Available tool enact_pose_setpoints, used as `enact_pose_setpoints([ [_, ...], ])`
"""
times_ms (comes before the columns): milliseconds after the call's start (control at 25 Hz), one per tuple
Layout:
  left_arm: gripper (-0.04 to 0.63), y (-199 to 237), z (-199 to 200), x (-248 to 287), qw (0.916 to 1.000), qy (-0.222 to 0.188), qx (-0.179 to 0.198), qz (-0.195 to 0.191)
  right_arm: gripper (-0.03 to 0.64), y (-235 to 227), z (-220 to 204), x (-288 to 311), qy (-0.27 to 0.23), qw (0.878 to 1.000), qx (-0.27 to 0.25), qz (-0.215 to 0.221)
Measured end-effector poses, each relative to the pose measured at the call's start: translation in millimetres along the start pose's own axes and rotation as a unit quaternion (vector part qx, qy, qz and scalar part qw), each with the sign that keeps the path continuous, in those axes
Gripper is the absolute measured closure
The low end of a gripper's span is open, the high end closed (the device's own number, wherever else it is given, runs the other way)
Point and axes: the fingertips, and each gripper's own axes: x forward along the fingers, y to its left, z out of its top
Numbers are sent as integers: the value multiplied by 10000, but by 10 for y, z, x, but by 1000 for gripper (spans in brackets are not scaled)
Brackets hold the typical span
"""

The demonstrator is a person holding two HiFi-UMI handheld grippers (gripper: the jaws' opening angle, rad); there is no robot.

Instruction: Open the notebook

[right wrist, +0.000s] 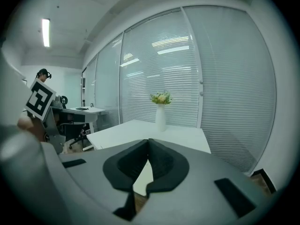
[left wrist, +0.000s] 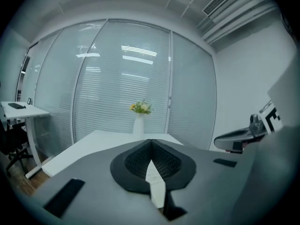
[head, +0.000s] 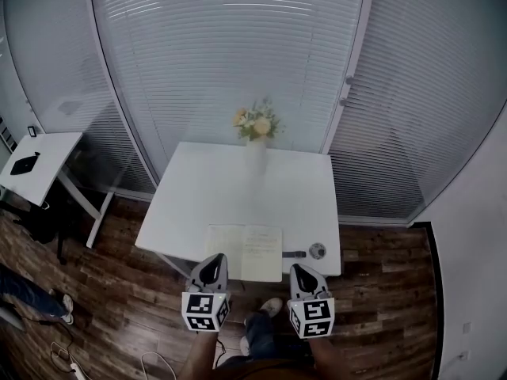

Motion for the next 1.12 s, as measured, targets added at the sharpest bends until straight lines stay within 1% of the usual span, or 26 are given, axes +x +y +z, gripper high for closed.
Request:
enact_pose_setpoints([
  [120,572,-47,125,-73,9998,-182,-12,-21,603,20,46,-66,-115,9999,-22,-71],
  [240,572,-106,176,-91,9997,-241,58,-57,603,32,91,-106,-194,9997,-91,-91],
  [360,572,-165,179,-95,9996,-232,88,-130,603,20,115,-147,-246,9994,-192,-168],
  [480,572,-182,156,-117,9996,-224,78,-169,603,5,96,-177,-244,9993,-177,-224],
  [800,572,-185,129,-106,9997,-175,37,-142,604,-45,82,-200,-233,9993,-144,-261],
  [1120,572,-165,97,-99,9998,-124,42,-157,604,-41,88,-199,-196,9989,-258,-331],
])
